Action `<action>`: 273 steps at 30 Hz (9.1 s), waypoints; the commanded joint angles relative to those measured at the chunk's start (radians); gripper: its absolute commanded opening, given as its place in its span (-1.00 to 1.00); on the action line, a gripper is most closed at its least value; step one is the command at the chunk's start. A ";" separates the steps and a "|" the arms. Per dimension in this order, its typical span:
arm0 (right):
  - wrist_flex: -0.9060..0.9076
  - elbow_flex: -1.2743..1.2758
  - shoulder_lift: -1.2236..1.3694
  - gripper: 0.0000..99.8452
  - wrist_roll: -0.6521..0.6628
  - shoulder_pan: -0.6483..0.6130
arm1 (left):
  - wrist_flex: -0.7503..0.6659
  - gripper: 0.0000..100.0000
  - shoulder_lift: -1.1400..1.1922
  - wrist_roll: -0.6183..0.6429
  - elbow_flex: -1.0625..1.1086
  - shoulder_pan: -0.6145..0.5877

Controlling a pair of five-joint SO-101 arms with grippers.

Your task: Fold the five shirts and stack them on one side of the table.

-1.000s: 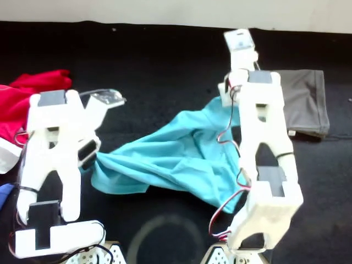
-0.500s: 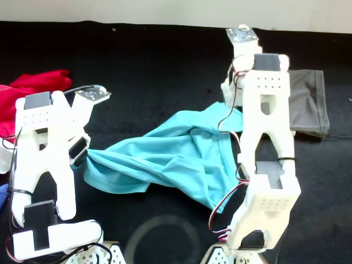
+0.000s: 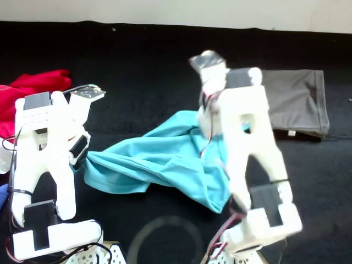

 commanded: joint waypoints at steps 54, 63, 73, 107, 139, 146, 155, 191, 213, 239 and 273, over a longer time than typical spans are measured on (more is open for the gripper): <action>-0.593 0.937 -0.386 -0.68 0.120 -0.174 | -0.006 -0.98 -0.005 0.009 -0.004 -0.010; -0.518 0.938 -0.383 -0.68 0.120 -0.410 | -0.006 -0.98 -0.005 0.009 -0.004 -0.010; -0.394 0.937 -0.507 -0.68 0.126 -0.556 | -0.006 -0.98 -0.005 0.009 -0.004 -0.010; -0.513 1.242 -0.840 -0.68 0.127 -0.762 | -0.002 -0.98 -0.005 0.011 -0.002 -0.010; -0.696 0.946 -0.150 -0.66 0.061 -0.047 | -0.008 -0.98 -0.010 0.012 0.050 -0.010; -0.717 0.688 -0.051 -0.99 0.057 -0.045 | -0.008 -0.98 -0.016 0.012 0.050 -0.010; -0.690 0.297 0.027 -0.99 0.061 -0.041 | -0.006 -0.98 -0.016 0.014 -0.039 -0.012; -0.378 0.591 -0.237 -0.71 0.057 -0.209 | -0.043 -0.98 -0.007 0.014 -0.053 -0.007; -0.381 0.641 -0.437 -0.62 0.055 -0.202 | -0.041 -0.98 -0.005 0.014 -0.053 -0.008; -0.677 0.845 -0.208 -0.62 0.057 -0.278 | -0.038 -0.98 -0.005 0.012 -0.053 -0.007; -0.404 0.392 -0.596 -0.99 0.147 0.147 | 0.041 -0.98 -0.018 0.178 -0.285 0.107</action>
